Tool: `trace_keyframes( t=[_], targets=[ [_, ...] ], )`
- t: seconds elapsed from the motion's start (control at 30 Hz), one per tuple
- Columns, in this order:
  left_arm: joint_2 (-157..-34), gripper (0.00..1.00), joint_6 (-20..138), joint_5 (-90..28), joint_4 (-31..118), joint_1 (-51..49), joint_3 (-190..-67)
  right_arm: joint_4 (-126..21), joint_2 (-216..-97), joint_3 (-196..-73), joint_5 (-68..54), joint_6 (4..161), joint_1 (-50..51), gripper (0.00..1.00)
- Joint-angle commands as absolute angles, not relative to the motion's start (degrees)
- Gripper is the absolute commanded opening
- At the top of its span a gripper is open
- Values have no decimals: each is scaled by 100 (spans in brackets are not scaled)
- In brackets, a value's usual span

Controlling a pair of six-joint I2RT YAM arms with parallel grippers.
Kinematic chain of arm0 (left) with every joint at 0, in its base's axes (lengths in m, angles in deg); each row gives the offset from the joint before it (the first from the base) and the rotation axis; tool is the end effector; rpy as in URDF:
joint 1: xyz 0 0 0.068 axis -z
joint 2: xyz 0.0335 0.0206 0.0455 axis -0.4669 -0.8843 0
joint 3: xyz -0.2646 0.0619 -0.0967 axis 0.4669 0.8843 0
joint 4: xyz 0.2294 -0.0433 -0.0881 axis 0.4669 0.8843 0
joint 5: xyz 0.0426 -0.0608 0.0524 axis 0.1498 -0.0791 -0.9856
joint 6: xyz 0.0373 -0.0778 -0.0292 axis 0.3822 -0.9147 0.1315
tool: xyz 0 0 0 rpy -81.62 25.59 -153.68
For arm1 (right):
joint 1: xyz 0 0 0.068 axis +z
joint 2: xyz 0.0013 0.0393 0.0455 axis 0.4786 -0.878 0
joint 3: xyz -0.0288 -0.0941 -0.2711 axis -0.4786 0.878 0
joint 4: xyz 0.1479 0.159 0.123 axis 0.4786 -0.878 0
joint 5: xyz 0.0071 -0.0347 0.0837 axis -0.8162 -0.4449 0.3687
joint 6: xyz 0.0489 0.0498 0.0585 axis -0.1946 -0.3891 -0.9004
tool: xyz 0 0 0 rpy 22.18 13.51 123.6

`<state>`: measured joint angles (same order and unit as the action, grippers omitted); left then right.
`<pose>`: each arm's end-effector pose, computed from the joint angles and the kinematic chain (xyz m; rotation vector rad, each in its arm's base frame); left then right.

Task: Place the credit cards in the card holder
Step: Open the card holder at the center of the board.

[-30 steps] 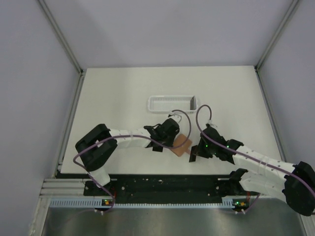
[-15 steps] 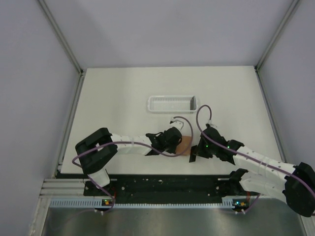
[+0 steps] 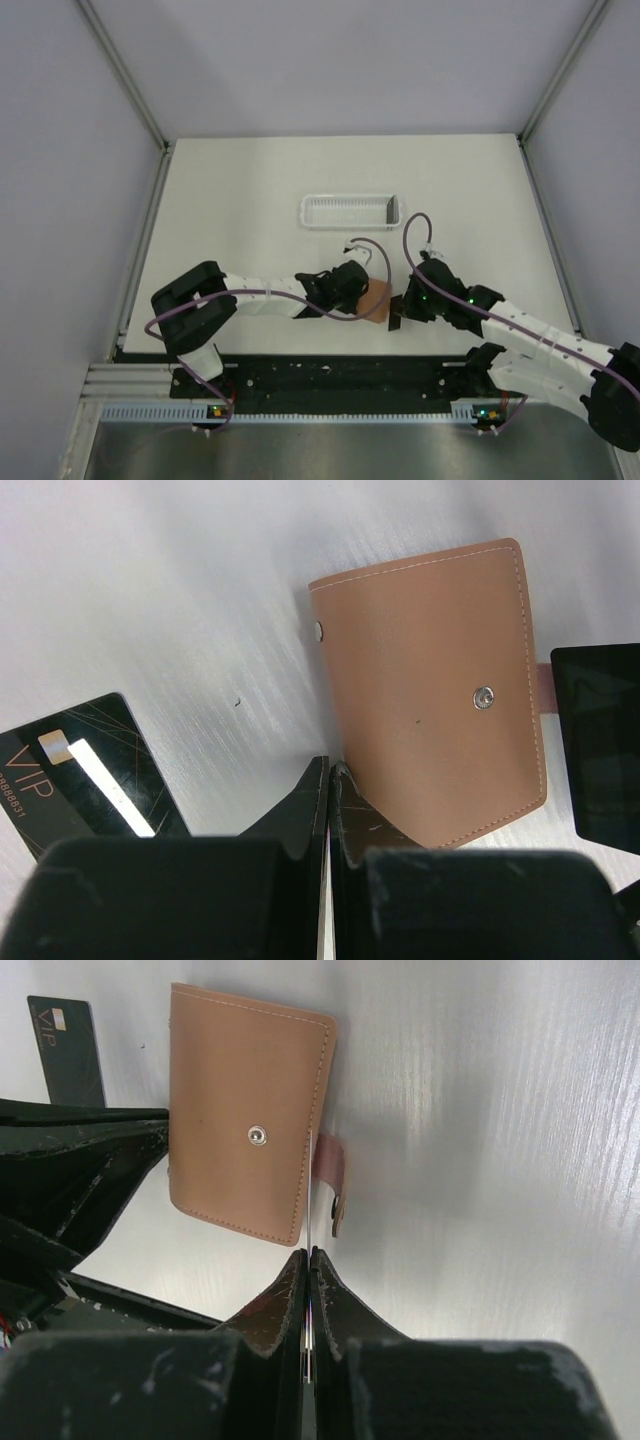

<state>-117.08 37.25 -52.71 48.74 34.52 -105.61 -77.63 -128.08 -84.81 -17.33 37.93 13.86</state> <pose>0.1805 -0.3030 0.1427 0.5209 2.4166 -0.4583 0.1347 0.1176 0.1611 0.2307 2.5855 0.5988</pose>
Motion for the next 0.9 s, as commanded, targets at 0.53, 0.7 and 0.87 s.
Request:
trace_keyframes(
  t=[0.53, 0.7, 0.87],
  targets=[
    [-11635, 0, 3494, -5139, 5105, 3554, -10228, -8030, -13162, -8915, -2150, 3667, 1306, 0],
    [-11679, 0, 3423, -5130, 5096, 3659, -10245, -7969, -13294, -9003, -2107, 3773, 1245, 0],
    [-11740, 0, 3380, -5130, 5087, 3747, -10289, -7890, -13434, -9056, -2019, 3843, 1210, 0]
  ],
)
